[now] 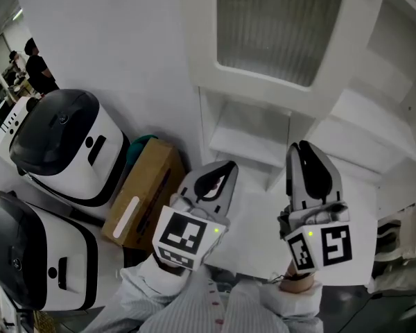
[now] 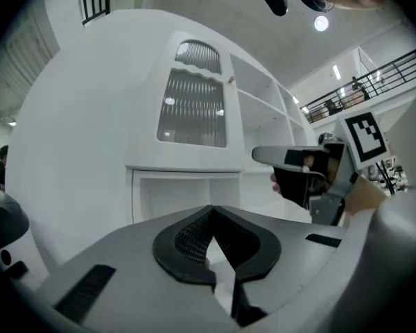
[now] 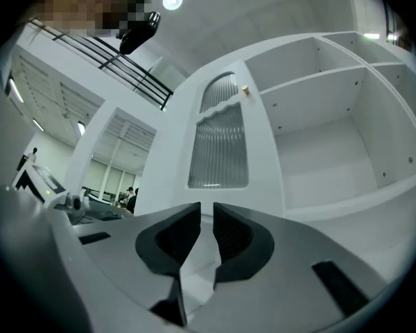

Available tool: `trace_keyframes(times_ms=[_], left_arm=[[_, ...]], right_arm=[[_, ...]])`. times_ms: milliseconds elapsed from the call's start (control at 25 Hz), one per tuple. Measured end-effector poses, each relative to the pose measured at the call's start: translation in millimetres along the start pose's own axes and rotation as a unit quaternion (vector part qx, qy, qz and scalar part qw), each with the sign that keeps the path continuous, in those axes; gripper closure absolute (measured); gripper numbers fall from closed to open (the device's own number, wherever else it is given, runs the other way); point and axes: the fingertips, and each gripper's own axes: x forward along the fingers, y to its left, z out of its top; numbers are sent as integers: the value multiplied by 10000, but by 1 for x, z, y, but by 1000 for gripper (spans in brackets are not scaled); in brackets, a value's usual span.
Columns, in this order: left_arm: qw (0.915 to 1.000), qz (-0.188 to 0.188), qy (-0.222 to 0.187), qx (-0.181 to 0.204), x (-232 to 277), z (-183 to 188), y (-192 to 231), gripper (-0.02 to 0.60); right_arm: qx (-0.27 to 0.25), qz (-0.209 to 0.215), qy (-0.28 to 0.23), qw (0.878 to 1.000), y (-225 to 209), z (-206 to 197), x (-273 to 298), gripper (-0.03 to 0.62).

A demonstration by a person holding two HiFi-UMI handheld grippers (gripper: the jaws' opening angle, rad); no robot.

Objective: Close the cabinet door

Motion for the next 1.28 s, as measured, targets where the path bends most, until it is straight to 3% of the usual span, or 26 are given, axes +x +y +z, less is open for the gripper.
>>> trace_keyframes(times_ms=[240, 600, 840, 1280], left_arm=[[9998, -145, 109, -87, -24, -14, 7, 571], [9995, -225, 83, -218, -46, -37, 14, 571], [9990, -437, 15, -114, -57, -42, 5, 571], [9987, -504, -57, -62, -69, -41, -2, 571]], right_arm=[[311, 254, 472, 9981, 59, -39, -10, 559], [576, 237, 1068, 9923, 102, -91, -27, 574], [530, 154, 1164, 9917, 116, -98, -35, 577], [398, 73, 1133, 9927, 125, -92, -44, 582]])
